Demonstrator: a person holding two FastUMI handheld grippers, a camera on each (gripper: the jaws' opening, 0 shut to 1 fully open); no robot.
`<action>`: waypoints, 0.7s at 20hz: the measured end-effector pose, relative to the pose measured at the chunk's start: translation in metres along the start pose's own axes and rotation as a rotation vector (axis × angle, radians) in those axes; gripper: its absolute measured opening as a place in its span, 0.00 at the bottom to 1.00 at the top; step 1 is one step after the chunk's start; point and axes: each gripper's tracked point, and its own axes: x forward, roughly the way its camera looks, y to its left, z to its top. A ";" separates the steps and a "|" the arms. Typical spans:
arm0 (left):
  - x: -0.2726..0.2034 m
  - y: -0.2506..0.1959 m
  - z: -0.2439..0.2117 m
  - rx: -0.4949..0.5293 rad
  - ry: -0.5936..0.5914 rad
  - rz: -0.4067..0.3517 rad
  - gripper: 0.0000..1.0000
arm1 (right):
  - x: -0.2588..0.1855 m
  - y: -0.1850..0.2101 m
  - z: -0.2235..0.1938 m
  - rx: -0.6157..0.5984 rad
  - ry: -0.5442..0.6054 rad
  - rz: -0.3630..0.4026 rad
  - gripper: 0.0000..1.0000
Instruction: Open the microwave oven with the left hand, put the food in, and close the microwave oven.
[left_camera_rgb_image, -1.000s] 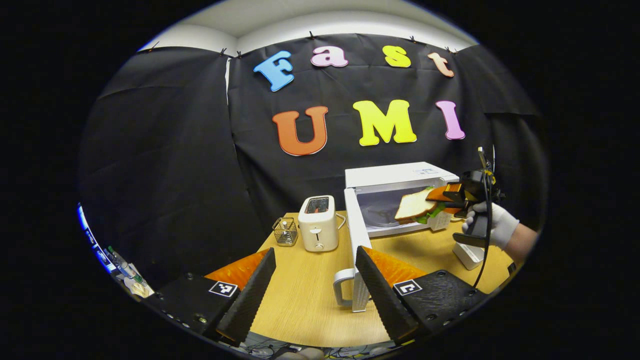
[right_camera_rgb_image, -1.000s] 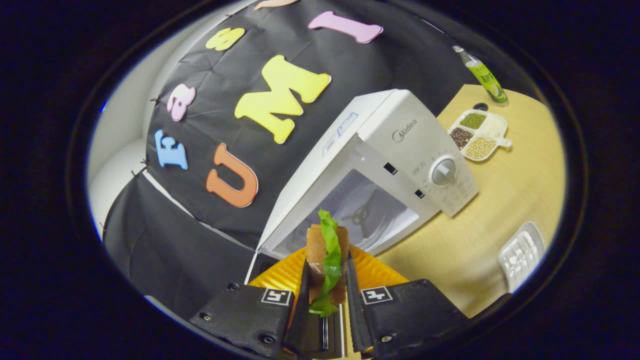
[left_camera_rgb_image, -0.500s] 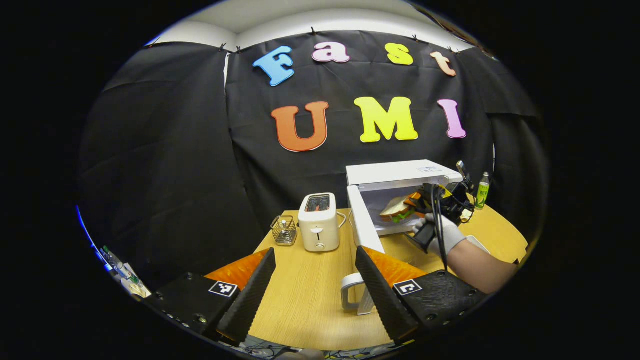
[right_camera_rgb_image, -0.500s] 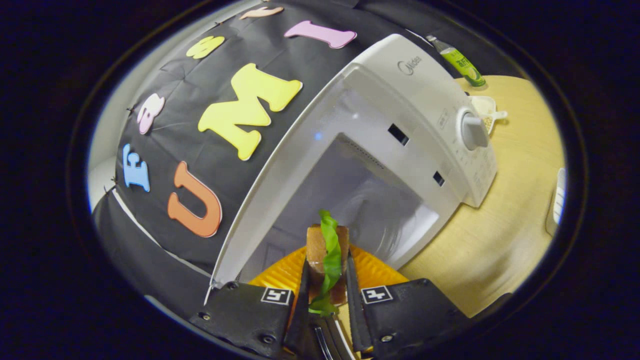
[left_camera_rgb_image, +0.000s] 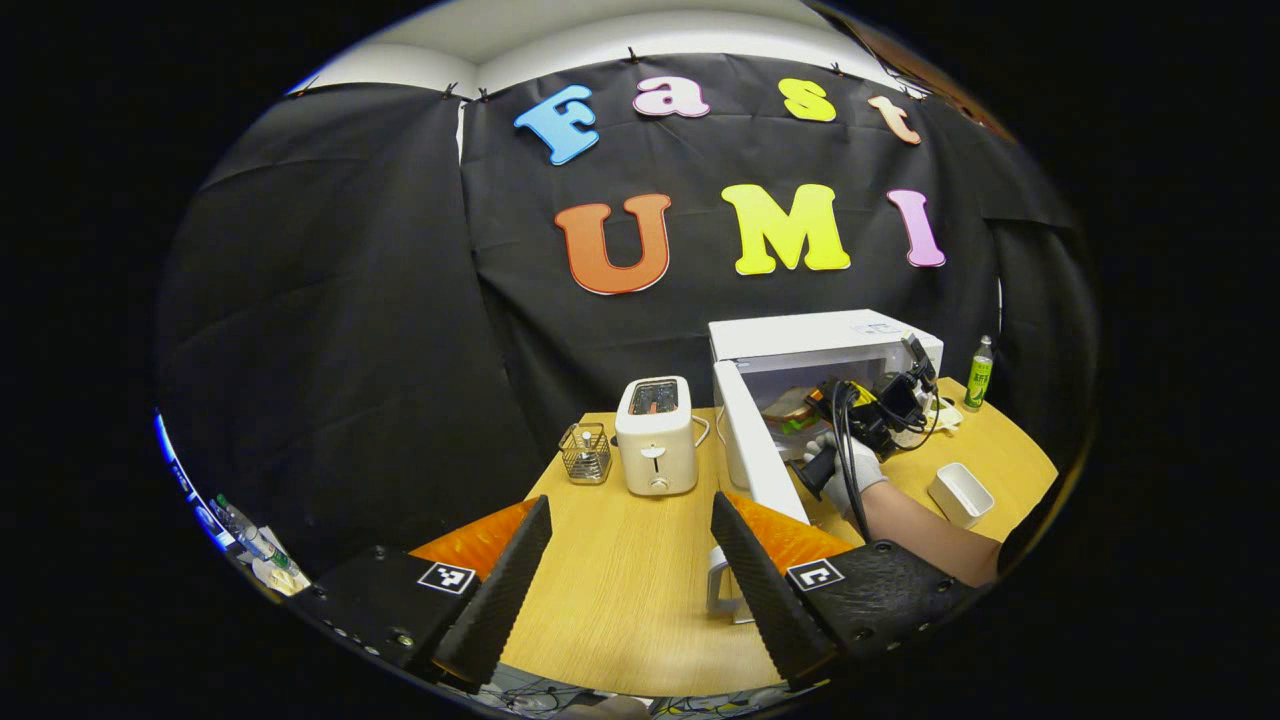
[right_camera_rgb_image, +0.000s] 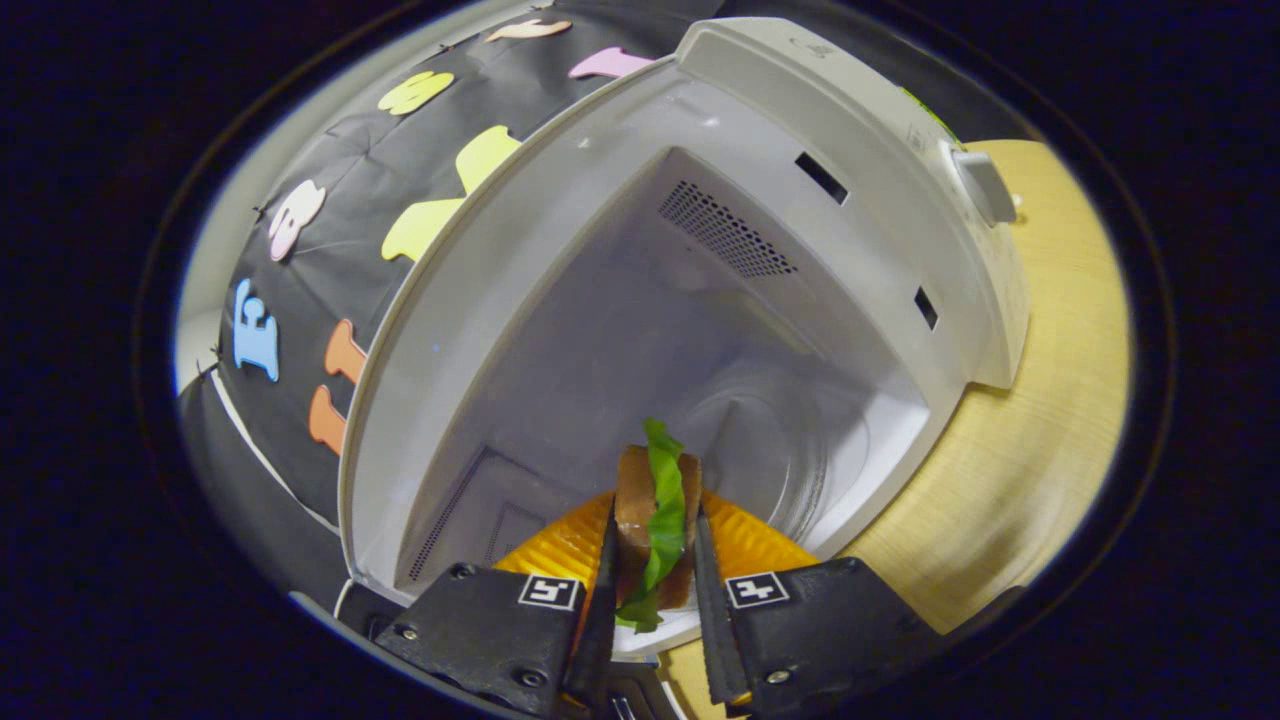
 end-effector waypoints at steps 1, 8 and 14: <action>0.002 -0.002 0.001 -0.003 -0.003 -0.003 0.97 | 0.001 -0.003 0.000 -0.028 0.003 -0.009 0.41; 0.014 -0.008 0.002 0.007 -0.016 -0.016 0.97 | 0.000 -0.012 0.012 -0.325 -0.033 -0.050 0.63; 0.017 -0.003 0.001 0.003 -0.023 -0.006 0.97 | -0.012 -0.031 0.021 -0.548 -0.034 -0.102 0.94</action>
